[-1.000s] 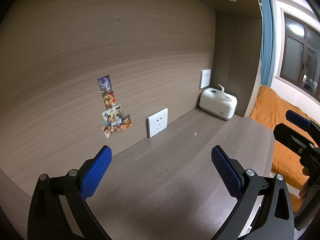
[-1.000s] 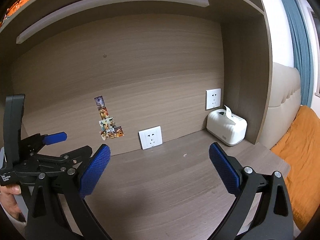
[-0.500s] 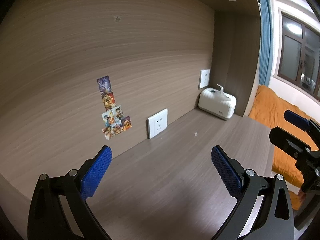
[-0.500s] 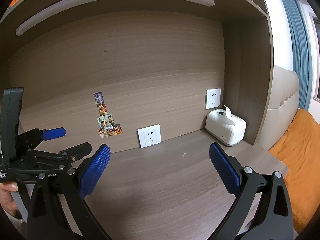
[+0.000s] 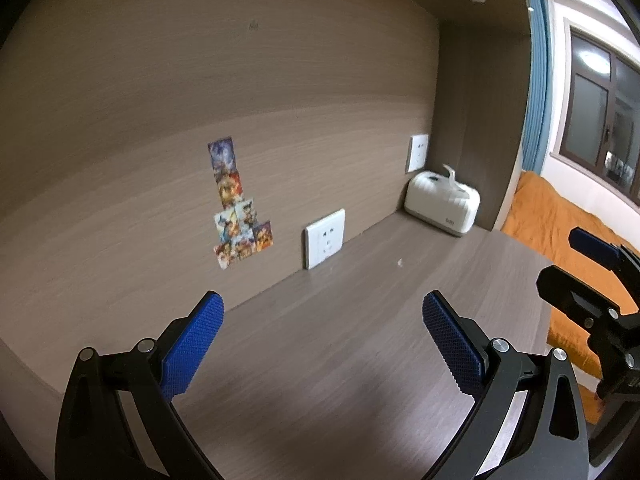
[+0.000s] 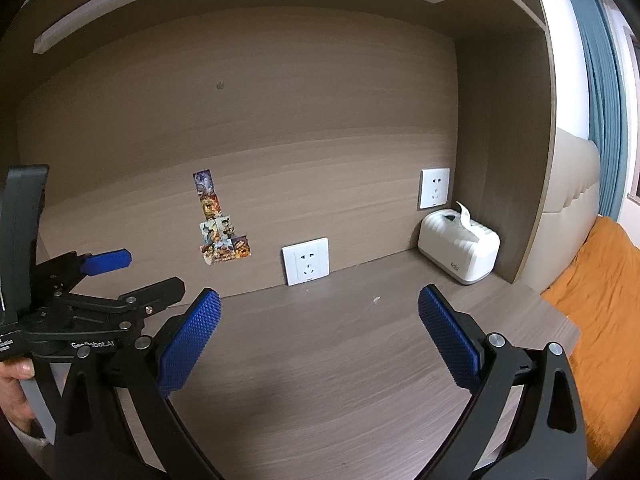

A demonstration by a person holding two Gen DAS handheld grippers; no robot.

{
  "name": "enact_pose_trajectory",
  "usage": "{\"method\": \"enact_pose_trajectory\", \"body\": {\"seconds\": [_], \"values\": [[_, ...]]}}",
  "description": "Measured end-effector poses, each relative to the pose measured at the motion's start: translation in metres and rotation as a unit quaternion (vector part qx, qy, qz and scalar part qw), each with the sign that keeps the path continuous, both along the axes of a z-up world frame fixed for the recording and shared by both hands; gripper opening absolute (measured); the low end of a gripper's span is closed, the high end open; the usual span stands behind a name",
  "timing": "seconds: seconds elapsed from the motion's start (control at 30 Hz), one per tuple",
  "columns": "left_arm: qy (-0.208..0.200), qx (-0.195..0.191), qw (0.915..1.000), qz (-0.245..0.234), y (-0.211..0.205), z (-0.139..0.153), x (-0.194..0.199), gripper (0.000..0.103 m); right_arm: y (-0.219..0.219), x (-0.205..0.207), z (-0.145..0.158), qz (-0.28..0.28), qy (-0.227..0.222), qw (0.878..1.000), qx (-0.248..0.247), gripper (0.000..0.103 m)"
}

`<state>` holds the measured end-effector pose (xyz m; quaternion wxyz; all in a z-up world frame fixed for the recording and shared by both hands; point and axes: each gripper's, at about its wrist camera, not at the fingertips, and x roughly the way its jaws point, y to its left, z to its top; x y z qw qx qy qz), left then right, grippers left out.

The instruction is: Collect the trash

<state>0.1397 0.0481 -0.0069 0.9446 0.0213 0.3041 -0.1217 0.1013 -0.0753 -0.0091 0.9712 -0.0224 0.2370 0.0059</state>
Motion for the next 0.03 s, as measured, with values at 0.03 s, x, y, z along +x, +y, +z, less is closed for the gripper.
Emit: {"method": "enact_pose_trajectory", "body": {"seconds": [0.03], "values": [[0.005, 0.000, 1.0000, 0.005, 0.0021, -0.0024, 0.0022, 0.098, 0.0021, 0.0015, -0.0018, 0.001, 0.002, 1.000, 0.001, 0.098]]}}
